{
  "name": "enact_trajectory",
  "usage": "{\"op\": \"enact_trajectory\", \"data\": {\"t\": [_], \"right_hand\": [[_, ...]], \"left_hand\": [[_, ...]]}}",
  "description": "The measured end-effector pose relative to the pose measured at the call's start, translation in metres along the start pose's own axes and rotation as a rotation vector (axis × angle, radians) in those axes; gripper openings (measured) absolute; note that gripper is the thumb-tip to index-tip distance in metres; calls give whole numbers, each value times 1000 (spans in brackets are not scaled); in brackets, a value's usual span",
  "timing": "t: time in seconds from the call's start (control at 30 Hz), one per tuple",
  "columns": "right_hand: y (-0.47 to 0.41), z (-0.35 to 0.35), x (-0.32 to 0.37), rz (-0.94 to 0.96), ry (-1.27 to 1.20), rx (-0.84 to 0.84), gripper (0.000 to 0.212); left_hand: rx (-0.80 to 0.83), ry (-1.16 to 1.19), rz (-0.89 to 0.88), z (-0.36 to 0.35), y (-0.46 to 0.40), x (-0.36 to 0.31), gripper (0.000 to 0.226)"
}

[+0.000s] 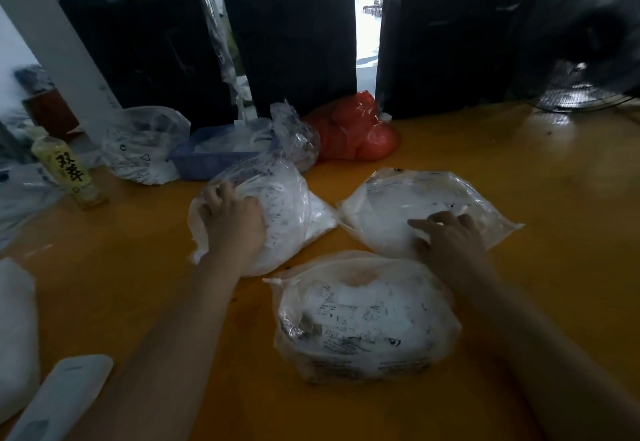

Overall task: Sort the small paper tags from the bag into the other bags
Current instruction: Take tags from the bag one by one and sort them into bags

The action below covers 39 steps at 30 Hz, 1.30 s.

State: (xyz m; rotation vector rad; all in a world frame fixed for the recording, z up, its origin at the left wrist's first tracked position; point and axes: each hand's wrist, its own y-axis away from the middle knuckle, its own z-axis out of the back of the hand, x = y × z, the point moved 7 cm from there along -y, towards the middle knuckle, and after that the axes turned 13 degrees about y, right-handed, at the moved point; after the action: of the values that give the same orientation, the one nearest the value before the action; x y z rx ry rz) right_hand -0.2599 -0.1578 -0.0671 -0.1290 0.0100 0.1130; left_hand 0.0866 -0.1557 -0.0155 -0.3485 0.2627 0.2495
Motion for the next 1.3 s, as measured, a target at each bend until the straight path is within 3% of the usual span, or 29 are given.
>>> {"op": "enact_trajectory", "data": {"t": [0.17,0.3,0.37,0.47,0.53,0.6,0.67,0.77,0.87,1.03,1.2,1.3], "right_hand": [[-1,7,2,-5,74,-75,26],[0,10,-2,-39,25,-143,30],[4,20,-3,-52,-40,-242,30],[16,46,4,-53,-225,-443,21],[26,63,11,-26,-391,-503,18],[33,69,19,23,-678,-428,18],[40,62,35,93,-1041,-191,24],[46,46,56,178,-1268,52,27],[49,38,66,171,-1342,132,31],[53,38,70,182,-1332,153,50],[55,40,73,208,-1146,131,21],[54,37,69,208,-1089,117,8]], "left_hand": [[123,-90,-16,-11,-5,-10,48],[113,-13,-35,-5,-1,-14,51],[32,46,-55,4,8,-17,49],[-212,335,-225,26,37,-40,44],[-195,618,-306,28,64,-57,40],[-3,886,-264,18,88,-71,39],[244,1114,-158,2,111,-82,43],[416,1339,-75,-16,133,-95,39],[420,1544,73,-25,141,-96,24],[356,1548,200,-32,144,-84,11],[322,1427,114,-28,146,-82,17],[324,1475,157,-30,147,-80,24]]}}
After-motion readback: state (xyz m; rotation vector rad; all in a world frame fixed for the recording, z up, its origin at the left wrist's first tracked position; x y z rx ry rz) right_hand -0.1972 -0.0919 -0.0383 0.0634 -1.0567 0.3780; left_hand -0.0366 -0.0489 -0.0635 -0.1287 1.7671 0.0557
